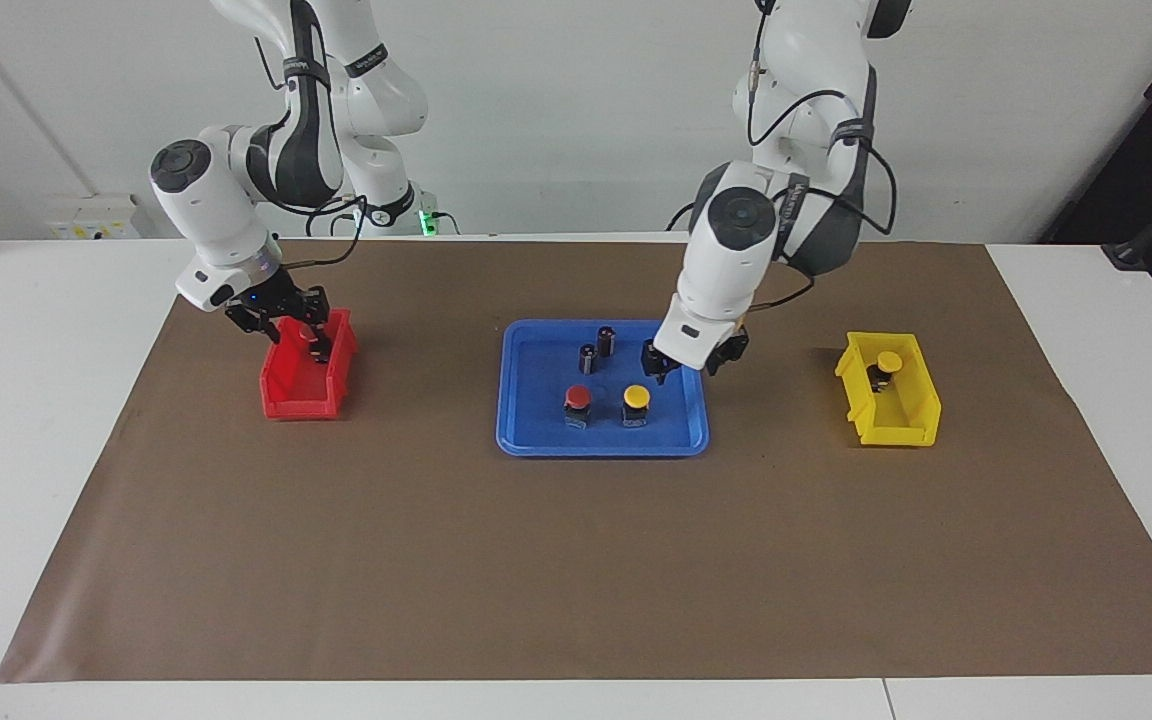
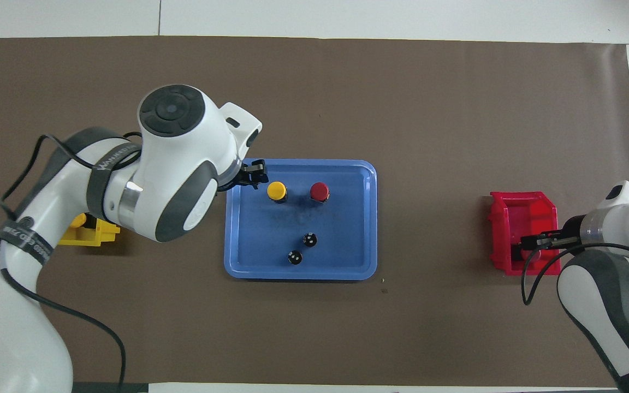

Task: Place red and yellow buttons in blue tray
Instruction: 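Grasp the second yellow button with the left gripper while the right grasps red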

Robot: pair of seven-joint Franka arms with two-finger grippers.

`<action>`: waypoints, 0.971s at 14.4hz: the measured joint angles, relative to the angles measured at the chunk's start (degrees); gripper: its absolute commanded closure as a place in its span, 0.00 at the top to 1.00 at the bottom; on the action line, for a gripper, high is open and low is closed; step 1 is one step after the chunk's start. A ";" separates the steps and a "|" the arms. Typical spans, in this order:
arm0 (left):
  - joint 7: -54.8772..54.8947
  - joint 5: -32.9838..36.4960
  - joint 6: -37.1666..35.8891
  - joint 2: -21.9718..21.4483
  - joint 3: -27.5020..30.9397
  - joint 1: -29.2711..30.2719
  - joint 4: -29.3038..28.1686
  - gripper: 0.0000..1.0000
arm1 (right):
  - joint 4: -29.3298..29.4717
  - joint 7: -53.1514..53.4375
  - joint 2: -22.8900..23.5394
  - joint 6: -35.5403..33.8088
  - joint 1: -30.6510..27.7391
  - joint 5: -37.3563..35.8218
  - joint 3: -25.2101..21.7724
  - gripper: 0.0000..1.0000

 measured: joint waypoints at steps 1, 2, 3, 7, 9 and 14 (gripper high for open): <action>3.56 0.02 -0.19 -0.54 0.13 3.04 -0.24 0.88 | -0.33 0.00 0.00 0.06 0.00 0.00 0.03 0.66; 6.70 0.36 -0.20 -0.71 0.24 5.66 -0.38 0.88 | -0.57 0.00 0.00 0.08 0.01 0.00 0.06 0.65; 9.65 0.96 -0.19 -0.71 0.29 7.98 -0.47 0.88 | -0.78 0.00 0.00 0.08 0.01 0.00 0.07 0.65; 23.12 1.90 -0.14 -0.73 0.40 17.60 -1.31 0.88 | -1.58 -0.72 0.00 0.63 0.02 0.00 0.07 0.61; 29.17 2.09 0.30 -1.08 0.41 21.40 -3.14 0.87 | -2.08 -1.10 0.00 1.61 0.02 0.00 0.08 0.58; 35.52 3.18 3.61 -3.42 0.33 24.53 -9.69 0.72 | -2.62 -2.13 0.00 1.83 0.03 0.00 0.10 0.52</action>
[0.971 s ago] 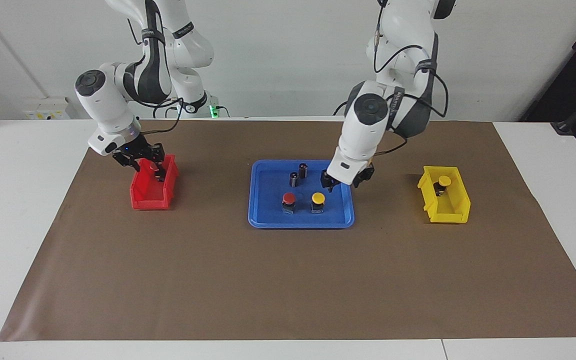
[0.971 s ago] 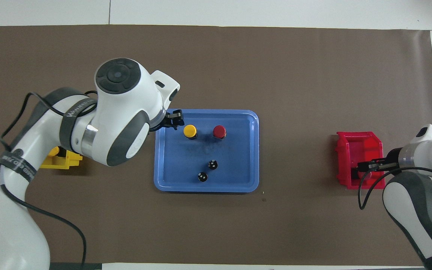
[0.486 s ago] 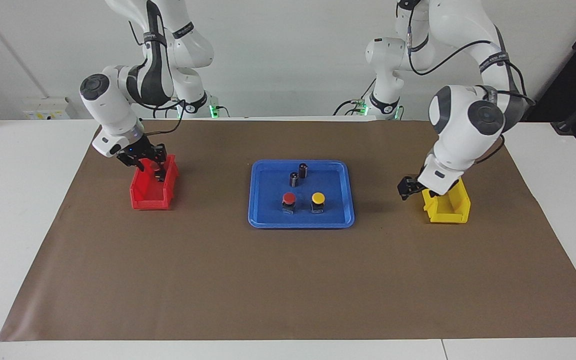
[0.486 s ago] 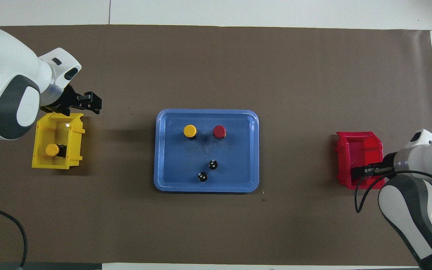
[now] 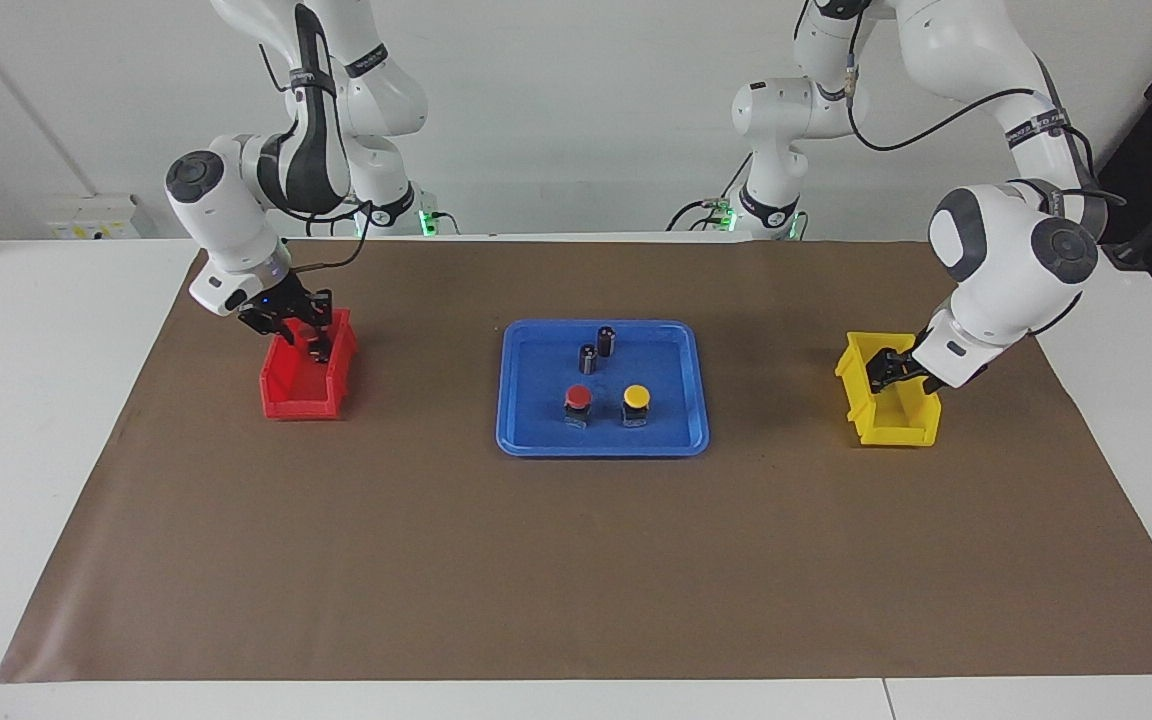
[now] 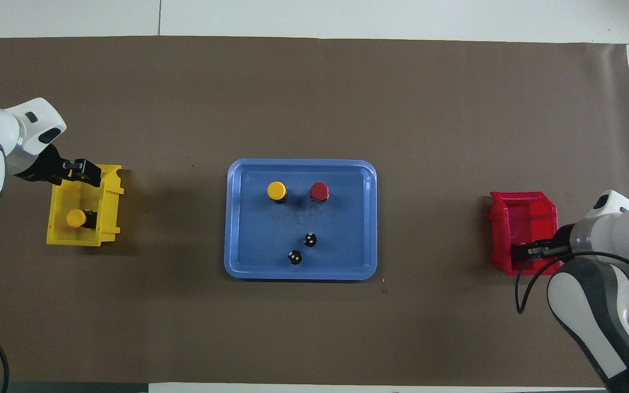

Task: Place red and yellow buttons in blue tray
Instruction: 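Grasp the second yellow button with the left gripper while the right grasps red, then carry the second buttons into the blue tray with both grippers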

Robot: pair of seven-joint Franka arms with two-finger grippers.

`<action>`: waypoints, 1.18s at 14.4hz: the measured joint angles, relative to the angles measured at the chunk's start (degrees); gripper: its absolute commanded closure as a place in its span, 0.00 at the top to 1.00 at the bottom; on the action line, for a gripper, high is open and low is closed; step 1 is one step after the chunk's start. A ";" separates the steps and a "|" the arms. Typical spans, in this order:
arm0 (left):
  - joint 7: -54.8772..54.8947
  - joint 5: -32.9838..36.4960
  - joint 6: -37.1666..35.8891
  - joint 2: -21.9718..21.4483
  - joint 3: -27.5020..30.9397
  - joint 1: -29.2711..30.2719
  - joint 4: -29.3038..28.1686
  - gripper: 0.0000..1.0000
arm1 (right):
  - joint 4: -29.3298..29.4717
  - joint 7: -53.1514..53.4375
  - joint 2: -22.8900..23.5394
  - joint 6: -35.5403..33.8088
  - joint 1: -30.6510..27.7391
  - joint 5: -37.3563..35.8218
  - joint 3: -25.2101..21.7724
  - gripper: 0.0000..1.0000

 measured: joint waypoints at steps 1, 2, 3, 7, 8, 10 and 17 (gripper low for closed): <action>0.36 0.29 0.09 -0.70 -0.01 0.27 -0.88 0.72 | -0.08 -0.10 0.00 0.05 0.00 0.00 0.00 0.52; 0.96 0.57 0.16 -1.43 -0.04 0.64 -1.69 0.72 | -0.22 -0.12 0.00 0.06 0.00 0.00 0.00 0.52; 1.54 0.67 0.38 -2.15 -0.03 1.09 -2.44 0.72 | -0.42 -0.13 0.00 0.09 0.03 0.00 0.01 0.52; 2.48 0.76 4.92 -5.18 -0.05 3.13 -7.93 0.72 | -1.01 -0.13 0.00 0.62 0.07 0.00 0.18 0.42; 2.50 0.76 6.08 -6.05 -0.10 3.58 -9.66 0.72 | -1.05 -0.13 0.00 0.82 0.08 0.00 0.23 0.30; 2.51 0.76 7.37 -7.98 -0.10 4.58 -12.40 0.72 | -1.07 -0.13 0.00 0.97 0.09 0.00 0.32 0.18; 1.64 0.76 13.48 -11.24 -0.71 4.81 -19.15 0.70 | 10.20 -1.21 1.45 -10.59 0.25 -0.01 0.81 0.17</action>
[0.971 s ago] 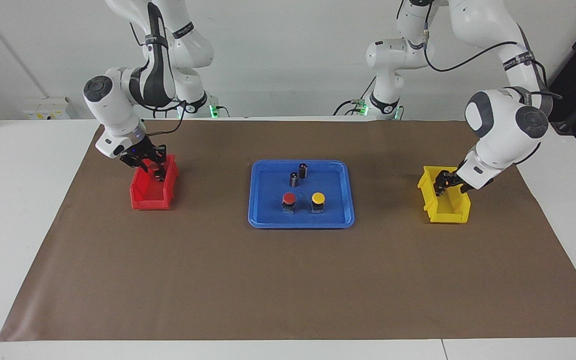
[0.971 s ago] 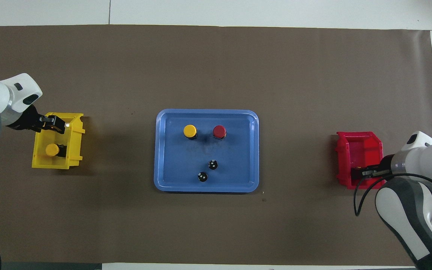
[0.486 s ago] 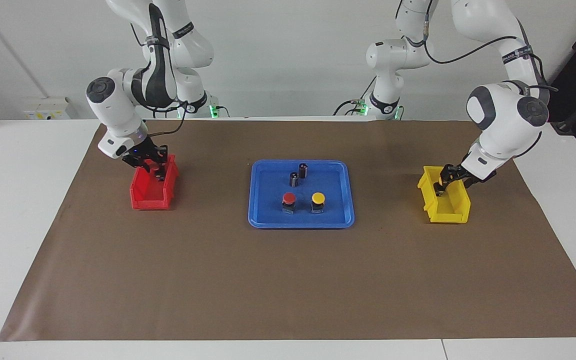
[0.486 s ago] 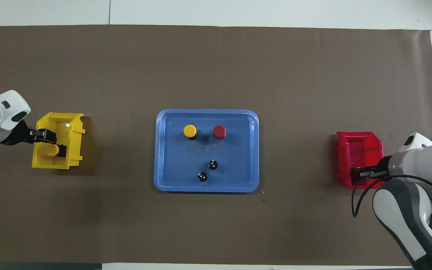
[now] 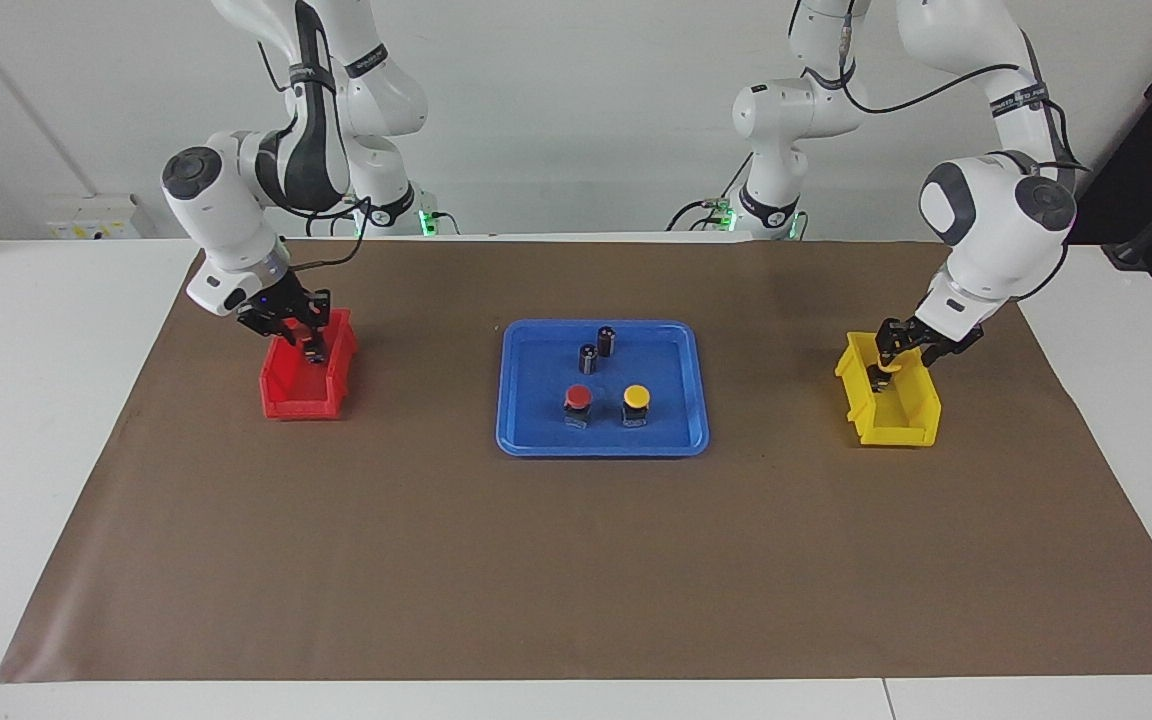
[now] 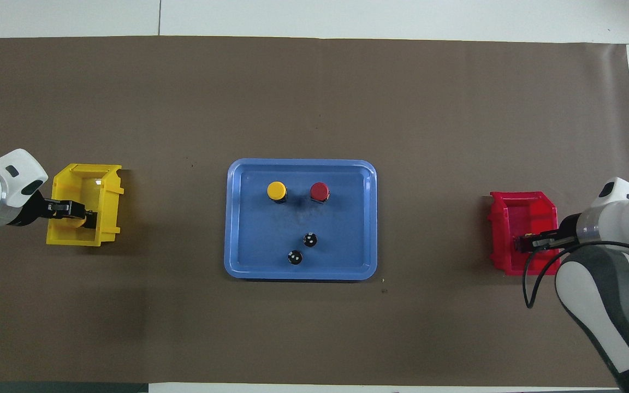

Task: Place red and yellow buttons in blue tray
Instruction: 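Carry the second buttons into the blue tray with both grippers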

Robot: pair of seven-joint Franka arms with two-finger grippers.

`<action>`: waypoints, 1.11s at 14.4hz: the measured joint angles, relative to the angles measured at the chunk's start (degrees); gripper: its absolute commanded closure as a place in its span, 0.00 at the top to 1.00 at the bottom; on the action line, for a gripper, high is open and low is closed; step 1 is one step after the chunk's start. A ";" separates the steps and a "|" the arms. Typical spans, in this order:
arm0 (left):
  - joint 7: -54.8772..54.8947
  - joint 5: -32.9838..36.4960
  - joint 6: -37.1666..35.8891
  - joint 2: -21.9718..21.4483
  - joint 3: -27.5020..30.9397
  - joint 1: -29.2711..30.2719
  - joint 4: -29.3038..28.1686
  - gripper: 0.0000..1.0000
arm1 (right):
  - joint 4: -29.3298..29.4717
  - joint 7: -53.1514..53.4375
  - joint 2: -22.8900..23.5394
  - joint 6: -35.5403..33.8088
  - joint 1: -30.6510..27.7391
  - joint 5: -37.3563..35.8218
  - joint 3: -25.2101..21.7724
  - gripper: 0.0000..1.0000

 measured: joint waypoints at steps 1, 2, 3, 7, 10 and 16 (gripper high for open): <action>-0.25 0.00 0.16 -0.14 -0.09 0.00 -0.27 0.69 | 4.65 0.00 0.87 -4.64 0.04 0.00 0.30 0.16; -0.61 0.00 0.25 -0.22 -0.17 -0.01 -0.38 0.69 | 8.80 0.20 1.83 -8.27 0.02 0.02 1.06 0.15; -0.90 0.00 0.30 -0.25 -0.28 -0.08 -0.42 0.68 | 12.92 1.49 2.99 -11.41 0.01 0.07 2.49 0.13; -1.35 0.00 0.75 -0.32 -0.48 -0.43 -1.25 0.65 | 26.75 20.37 9.94 -15.51 0.41 0.44 15.32 0.03; -1.41 0.00 0.84 -0.56 -0.48 -0.43 -1.65 0.36 | 34.52 39.14 17.87 -12.27 4.81 -0.14 24.41 0.02; -1.80 0.00 0.22 -1.05 -0.62 -0.45 -0.44 0.01 | 37.99 49.95 31.08 -3.80 12.63 -4.99 25.03 0.03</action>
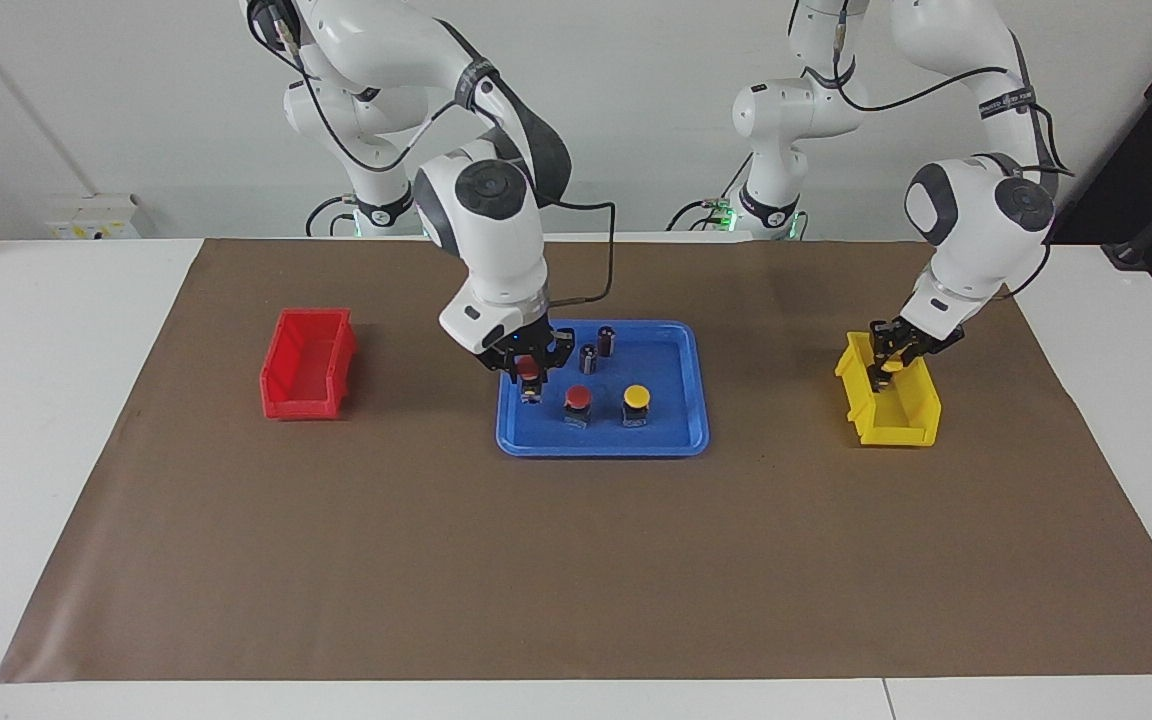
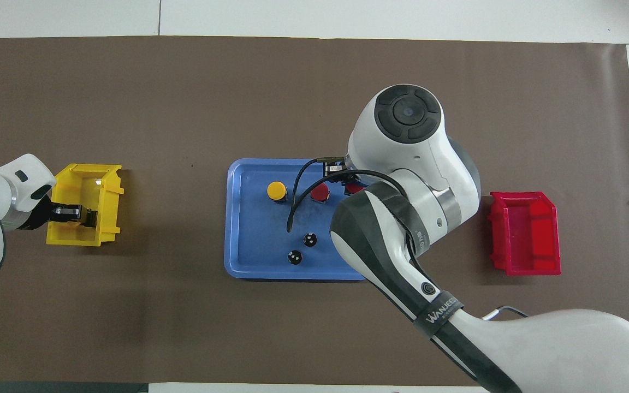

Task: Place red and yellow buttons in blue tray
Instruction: 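Carry the second buttons into the blue tray with both grippers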

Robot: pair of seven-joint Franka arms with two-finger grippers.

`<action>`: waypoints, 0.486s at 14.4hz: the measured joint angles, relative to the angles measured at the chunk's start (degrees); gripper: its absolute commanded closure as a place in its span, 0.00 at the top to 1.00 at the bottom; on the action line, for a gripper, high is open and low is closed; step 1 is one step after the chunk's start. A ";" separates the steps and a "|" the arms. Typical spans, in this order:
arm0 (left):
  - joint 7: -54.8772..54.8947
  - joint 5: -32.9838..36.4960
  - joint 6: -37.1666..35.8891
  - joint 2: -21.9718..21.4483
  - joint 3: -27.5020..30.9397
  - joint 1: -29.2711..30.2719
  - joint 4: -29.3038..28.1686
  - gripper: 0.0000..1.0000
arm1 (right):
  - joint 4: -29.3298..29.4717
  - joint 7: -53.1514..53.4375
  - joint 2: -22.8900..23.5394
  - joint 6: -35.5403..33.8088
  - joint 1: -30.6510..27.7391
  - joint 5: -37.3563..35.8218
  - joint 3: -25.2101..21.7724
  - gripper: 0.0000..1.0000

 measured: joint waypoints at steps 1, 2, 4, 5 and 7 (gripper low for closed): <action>-0.41 0.00 -2.47 -0.38 -0.16 -0.07 1.74 0.01 | -0.36 0.00 0.49 0.54 -0.01 -0.44 -0.04 0.04; -1.28 0.00 -6.30 -0.84 -0.45 -0.41 4.52 0.01 | -0.74 0.00 0.69 0.87 -0.04 -0.66 -0.11 0.04; -5.58 -0.01 -12.73 -1.67 -0.78 -3.33 10.58 0.01 | -1.50 0.00 1.01 1.34 -0.02 -0.81 -0.14 0.05; -9.72 -0.01 -14.00 -1.91 -0.94 -6.07 12.62 0.01 | -1.97 0.00 1.18 1.35 0.00 -1.03 -0.14 0.06; -19.37 -0.02 -13.80 -1.56 -1.37 -12.61 13.77 0.01 | -3.69 0.00 1.26 2.46 0.03 -1.32 -0.13 0.08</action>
